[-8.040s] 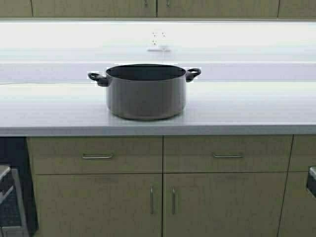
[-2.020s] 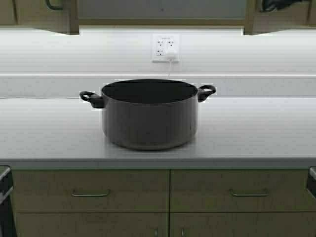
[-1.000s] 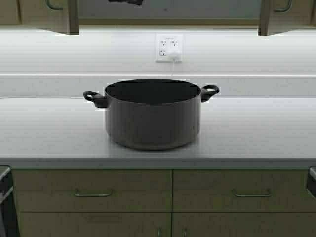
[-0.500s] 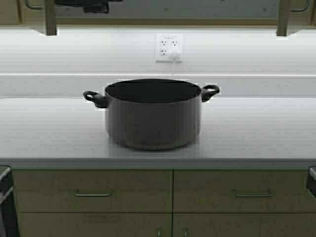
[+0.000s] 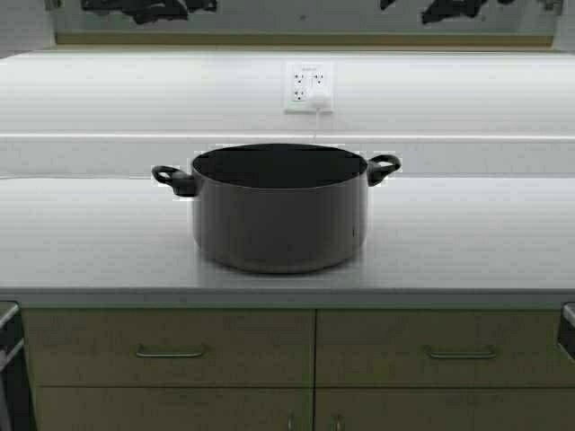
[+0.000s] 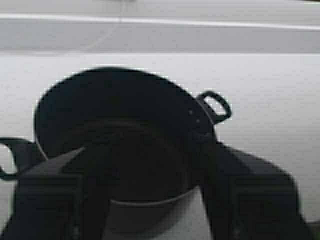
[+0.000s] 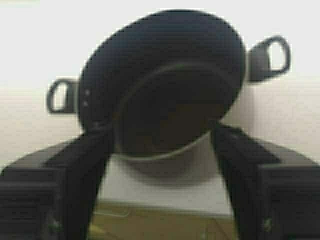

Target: Open the cabinet, put the pot inside, then close it

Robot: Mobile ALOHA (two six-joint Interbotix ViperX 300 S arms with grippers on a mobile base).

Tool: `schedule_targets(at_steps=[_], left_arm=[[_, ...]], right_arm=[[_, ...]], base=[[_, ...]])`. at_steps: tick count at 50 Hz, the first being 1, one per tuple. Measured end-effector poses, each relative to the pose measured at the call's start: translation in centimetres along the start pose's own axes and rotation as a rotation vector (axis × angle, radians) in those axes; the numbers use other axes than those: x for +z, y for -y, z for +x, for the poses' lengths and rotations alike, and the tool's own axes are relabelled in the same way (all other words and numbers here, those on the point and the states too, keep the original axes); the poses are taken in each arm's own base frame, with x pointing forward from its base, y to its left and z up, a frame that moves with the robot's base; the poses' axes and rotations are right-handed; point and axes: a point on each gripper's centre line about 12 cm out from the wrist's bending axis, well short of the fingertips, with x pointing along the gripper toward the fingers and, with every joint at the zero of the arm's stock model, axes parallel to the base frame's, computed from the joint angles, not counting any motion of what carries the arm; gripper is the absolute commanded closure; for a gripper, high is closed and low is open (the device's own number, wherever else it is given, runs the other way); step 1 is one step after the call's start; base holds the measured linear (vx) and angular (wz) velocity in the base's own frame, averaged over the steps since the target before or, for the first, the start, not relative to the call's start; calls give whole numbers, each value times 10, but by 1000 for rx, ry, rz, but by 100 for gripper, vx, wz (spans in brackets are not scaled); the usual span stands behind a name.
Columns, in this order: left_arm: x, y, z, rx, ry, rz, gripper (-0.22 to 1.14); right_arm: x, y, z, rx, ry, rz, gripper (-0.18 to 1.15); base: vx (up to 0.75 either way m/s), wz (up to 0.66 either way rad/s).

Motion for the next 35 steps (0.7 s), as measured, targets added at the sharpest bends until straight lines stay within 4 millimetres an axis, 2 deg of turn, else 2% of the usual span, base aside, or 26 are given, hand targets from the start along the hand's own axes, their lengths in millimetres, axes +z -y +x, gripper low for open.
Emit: schedule_targets(at_steps=[4, 10, 18, 24, 28, 35], left_arm=[[-17, -14, -4, 41, 24, -97, -10], [-49, -16, -10, 28, 59, -200, -10], [-88, -36, -8, 51, 120, -358, -10], [-125, -45, 0, 40, 122, -474, -10], [-149, -47, 6, 8, 115, -570, -10], [-174, -51, 14, -45, 150, -729, -10]], right_arm=[[-23, 6, 4, -38, 56, 121, -5], [-64, 14, 12, -86, 131, 255, -5], [-102, 38, 28, -161, 177, 325, -5], [-114, 41, 38, -141, 188, 368, -5], [-116, 51, 43, -144, 215, 409, -5], [-121, 73, 43, -160, 240, 448, -5]], base=[[0, 0], [0, 0], [0, 0], [2, 2], [4, 3], [9, 8]])
